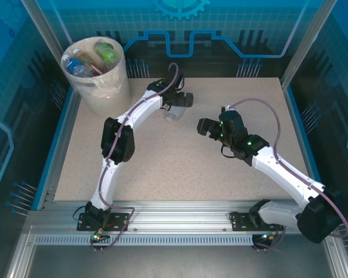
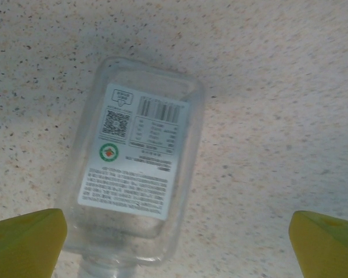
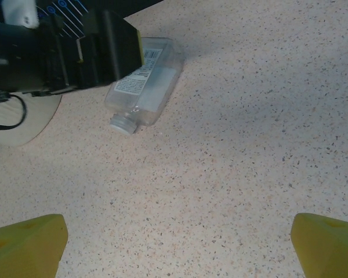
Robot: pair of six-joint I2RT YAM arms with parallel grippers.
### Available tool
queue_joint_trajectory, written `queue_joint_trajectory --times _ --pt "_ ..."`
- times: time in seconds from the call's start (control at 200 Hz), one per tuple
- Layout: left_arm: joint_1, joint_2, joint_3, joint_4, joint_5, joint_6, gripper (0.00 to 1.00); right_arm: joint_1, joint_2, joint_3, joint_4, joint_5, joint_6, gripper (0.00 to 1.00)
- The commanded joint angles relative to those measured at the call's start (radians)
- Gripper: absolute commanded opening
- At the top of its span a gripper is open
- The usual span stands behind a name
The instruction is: Put the plastic bottles in the bin
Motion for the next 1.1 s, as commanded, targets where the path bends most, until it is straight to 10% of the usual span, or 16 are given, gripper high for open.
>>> queue_joint_trajectory --times 0.0,1.095 --pt "-0.008 0.055 0.070 -0.071 -0.090 0.085 0.99 -0.009 -0.033 -0.014 -0.024 0.017 -0.002 1.00" --pt "0.026 0.242 0.232 -0.117 -0.090 0.128 0.85 -0.010 -0.092 -0.045 -0.033 0.061 -0.008 1.00"
